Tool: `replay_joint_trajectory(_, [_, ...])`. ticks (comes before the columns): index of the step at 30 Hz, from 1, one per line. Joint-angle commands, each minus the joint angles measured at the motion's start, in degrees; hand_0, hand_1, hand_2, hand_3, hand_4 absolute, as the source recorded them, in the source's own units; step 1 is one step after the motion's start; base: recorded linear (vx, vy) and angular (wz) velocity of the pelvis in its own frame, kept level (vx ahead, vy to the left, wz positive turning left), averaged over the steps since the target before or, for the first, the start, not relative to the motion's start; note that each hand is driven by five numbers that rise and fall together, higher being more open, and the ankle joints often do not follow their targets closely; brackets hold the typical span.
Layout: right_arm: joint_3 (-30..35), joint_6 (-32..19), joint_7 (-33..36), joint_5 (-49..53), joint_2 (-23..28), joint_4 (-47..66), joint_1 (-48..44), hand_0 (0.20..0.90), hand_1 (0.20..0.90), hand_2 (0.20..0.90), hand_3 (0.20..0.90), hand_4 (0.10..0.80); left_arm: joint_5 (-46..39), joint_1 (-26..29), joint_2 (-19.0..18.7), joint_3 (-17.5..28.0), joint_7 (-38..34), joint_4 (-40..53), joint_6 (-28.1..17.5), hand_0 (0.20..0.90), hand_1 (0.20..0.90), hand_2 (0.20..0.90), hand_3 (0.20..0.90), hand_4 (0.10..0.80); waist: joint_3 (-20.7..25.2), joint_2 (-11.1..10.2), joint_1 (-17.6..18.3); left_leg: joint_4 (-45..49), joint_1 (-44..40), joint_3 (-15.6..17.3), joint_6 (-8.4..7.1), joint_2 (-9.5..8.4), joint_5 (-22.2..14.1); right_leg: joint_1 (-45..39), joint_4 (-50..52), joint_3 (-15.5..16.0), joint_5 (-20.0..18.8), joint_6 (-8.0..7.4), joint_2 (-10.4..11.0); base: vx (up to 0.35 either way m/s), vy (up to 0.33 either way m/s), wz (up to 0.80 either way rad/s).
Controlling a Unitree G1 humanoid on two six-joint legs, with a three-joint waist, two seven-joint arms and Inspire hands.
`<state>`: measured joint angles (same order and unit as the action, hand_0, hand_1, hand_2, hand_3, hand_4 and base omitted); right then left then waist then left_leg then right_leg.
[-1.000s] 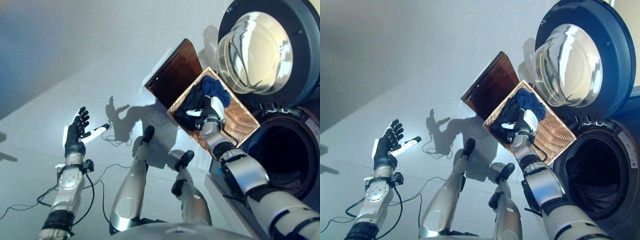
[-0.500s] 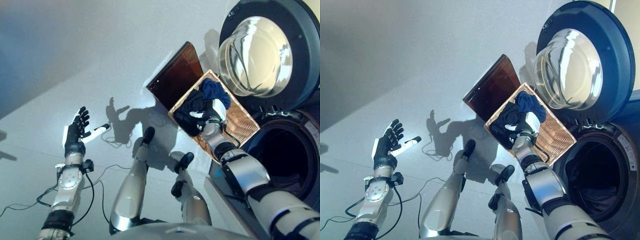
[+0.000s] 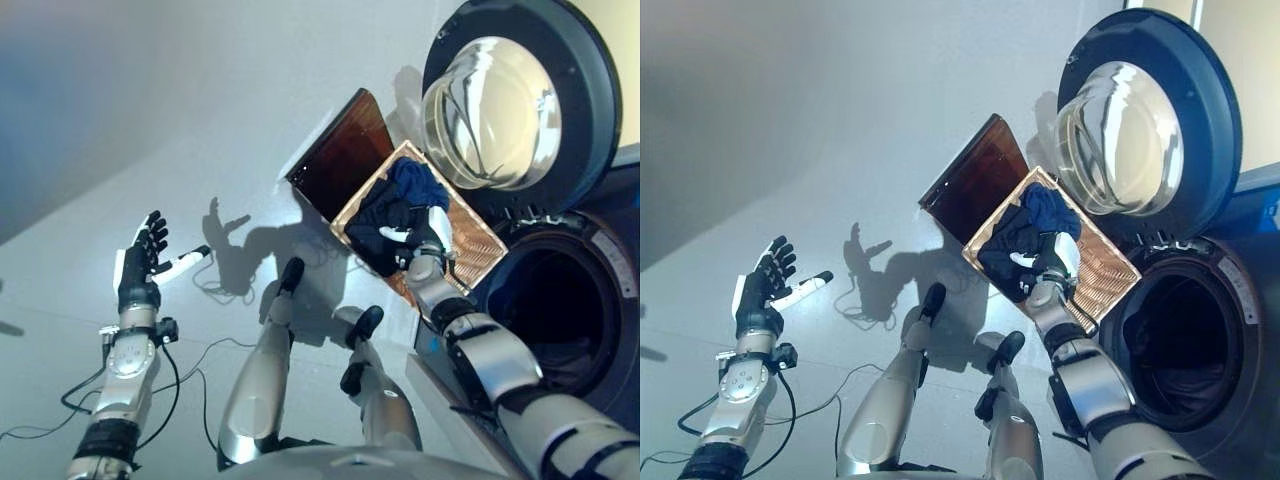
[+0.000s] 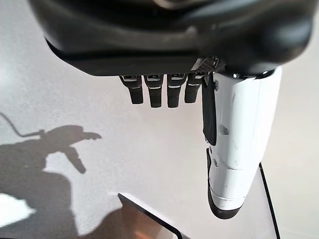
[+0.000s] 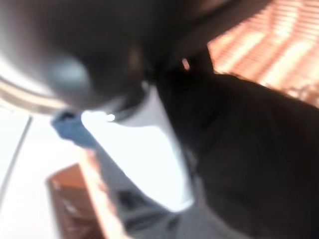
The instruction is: Pick up the clothes and place them into the washing machine
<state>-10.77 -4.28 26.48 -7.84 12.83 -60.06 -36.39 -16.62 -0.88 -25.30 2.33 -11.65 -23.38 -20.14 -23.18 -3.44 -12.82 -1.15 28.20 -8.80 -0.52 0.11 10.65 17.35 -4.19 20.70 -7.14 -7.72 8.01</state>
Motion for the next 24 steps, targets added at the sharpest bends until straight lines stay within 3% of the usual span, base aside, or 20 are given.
replay_joint_trajectory(1, [0.0,-6.4,-0.1,4.7,1.5,6.8,6.6,0.2,0.2,0.2,0.2,0.3,0.0,-4.1,-0.9,5.8,-2.4,0.5,-3.1,0.9,0.9,0.9,0.9,0.8,6.4,-3.3,1.8,-1.8,-3.1,4.5,-0.64,-2.31,-5.2,1.4,0.3,-2.5,-2.8,-1.18,2.0,0.024,-0.014,-0.05])
replay_joint_trajectory(6, [3.6,-9.8,-2.3,10.8,1.8,11.4,12.2,0.2,0.2,0.2,0.2,0.3,-0.2,-4.7,0.3,6.2,-2.3,-1.2,-2.9,0.9,0.9,0.9,0.9,0.8,7.8,-4.1,3.0,-2.0,-5.1,4.8,-0.55,-2.02,-5.7,-0.1,0.1,-2.7,-2.5,-1.24,1.9,0.039,-0.006,-0.07])
replay_joint_trajectory(11, [7.1,-14.0,-9.2,21.5,2.2,16.9,18.5,0.2,0.2,0.2,0.2,0.3,-1.4,-5.6,1.5,7.3,-1.0,-2.2,-2.8,0.9,0.9,0.9,0.9,0.8,9.6,-4.5,4.0,-2.1,-7.5,5.5,-0.44,-1.71,-6.3,-2.1,-0.1,-3.2,-1.8,-1.27,1.6,0.045,0.005,-0.09])
replay_joint_trajectory(24, [16.8,-18.9,-18.3,41.6,-0.1,24.1,28.1,0.2,0.2,0.2,0.2,0.3,-3.7,-6.4,5.0,8.0,0.6,-7.5,-2.6,0.9,0.9,0.9,0.9,0.8,13.2,-3.9,6.8,-2.5,-12.8,7.7,-0.28,-1.19,-7.7,-5.7,-0.4,-5.5,-0.7,-1.12,1.1,0.048,0.0,-0.13])
